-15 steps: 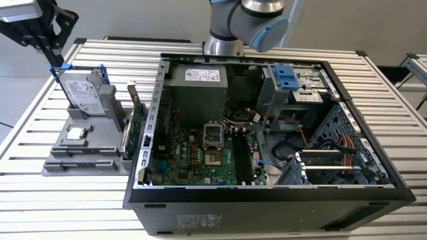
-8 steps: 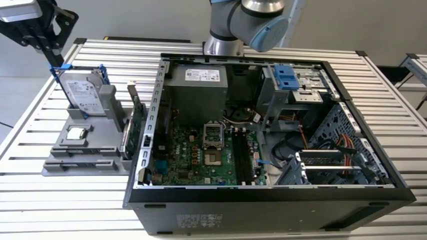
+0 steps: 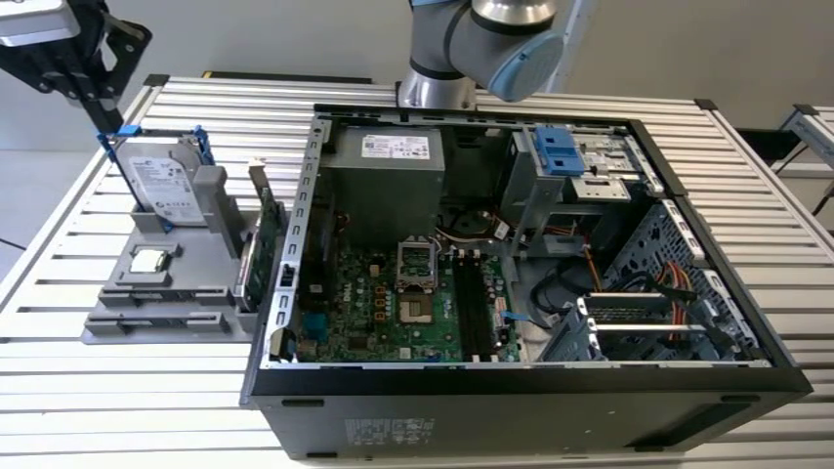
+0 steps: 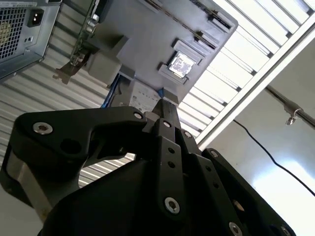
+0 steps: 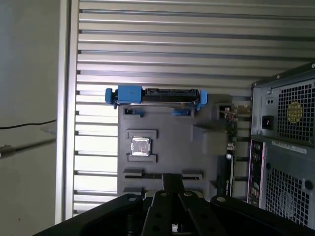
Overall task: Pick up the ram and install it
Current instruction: 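Reach for the ram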
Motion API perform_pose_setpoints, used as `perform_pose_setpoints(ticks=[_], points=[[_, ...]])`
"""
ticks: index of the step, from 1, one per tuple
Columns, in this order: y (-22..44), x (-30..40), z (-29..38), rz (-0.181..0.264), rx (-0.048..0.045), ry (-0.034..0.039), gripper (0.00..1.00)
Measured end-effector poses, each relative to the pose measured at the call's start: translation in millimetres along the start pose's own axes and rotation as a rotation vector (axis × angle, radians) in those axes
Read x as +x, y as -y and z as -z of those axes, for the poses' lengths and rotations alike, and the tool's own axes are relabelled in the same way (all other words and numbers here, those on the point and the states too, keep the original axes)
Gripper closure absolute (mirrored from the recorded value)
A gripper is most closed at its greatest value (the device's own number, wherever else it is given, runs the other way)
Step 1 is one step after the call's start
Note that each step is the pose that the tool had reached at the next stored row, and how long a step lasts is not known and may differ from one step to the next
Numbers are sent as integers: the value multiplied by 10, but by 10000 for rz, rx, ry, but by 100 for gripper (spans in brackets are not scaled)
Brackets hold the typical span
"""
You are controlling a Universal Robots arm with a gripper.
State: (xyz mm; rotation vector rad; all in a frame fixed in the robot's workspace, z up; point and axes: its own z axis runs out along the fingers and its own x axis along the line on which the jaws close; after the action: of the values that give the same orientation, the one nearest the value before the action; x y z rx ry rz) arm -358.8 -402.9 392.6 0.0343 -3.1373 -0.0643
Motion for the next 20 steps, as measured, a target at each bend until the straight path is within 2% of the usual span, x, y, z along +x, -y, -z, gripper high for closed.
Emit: perform_pose_setpoints(ticks=[13,20], points=[[85,2,3,-1,-1,-6,100],[155,3,6,-1,-1,-12,100]])
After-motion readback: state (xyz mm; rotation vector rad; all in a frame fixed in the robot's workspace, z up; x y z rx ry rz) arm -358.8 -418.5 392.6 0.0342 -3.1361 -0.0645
